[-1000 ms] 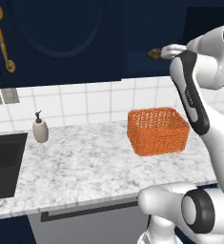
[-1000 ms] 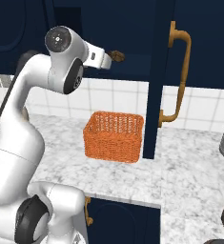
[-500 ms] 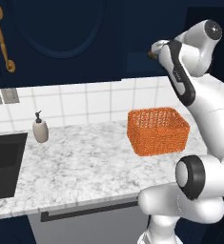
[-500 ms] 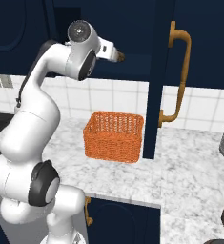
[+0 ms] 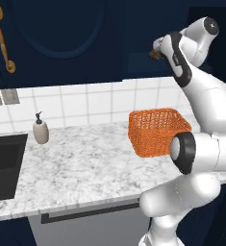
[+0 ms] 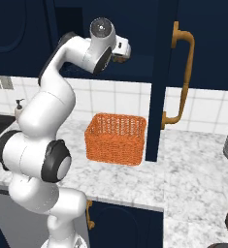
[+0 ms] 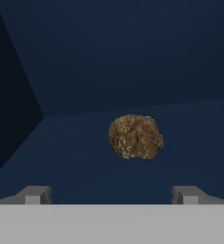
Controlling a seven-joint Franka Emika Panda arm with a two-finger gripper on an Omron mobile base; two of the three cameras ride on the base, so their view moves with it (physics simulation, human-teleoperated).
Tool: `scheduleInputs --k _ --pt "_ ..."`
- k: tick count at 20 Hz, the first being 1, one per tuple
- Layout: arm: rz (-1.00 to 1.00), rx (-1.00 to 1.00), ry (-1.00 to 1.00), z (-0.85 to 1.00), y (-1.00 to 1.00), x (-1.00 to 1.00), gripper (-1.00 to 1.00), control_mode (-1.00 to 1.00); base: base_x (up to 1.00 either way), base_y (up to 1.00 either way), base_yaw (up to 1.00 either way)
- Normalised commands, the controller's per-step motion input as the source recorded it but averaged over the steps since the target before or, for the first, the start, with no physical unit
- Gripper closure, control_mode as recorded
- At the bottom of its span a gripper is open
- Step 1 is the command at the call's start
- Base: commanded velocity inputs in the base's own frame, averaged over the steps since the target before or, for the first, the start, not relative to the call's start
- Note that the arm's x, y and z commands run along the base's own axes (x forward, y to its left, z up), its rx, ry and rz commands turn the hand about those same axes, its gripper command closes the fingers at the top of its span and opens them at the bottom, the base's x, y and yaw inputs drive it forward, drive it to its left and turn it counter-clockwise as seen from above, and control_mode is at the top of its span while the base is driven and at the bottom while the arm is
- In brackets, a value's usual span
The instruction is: Open the cabinet, pick up the bread from the cabinet and place it in the basket. Then move the basket to the dining counter.
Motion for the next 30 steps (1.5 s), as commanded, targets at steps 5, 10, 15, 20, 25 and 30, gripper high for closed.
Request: scheduleInputs --k 5,10,15,20,25,30 --pt "0.00 0.00 0.01 -0.03 0.00 0.69 -1.00 -1.00 0.00 0.00 0.00" --pt "0.00 0.00 0.01 -0.15 -0.10 0.49 -1.00 -1.00 0.00 0.00 0.00" --pt "0.00 0.00 0.03 -0.17 -0.17 0.55 -1.00 -1.00 0.00 0.00 0.00" --pt "0.01 0.00 0.00 -0.08 -0.19 0.14 -1.00 -1.00 0.00 0.00 0.00" --pt "0.01 0.00 0.01 -0.10 -0.03 0.10 -1.00 -1.00 0.00 0.00 0.00" --pt "0.00 0.00 0.00 -0.17 0.15 0.06 -1.00 -1.00 0.00 0.00 0.00"
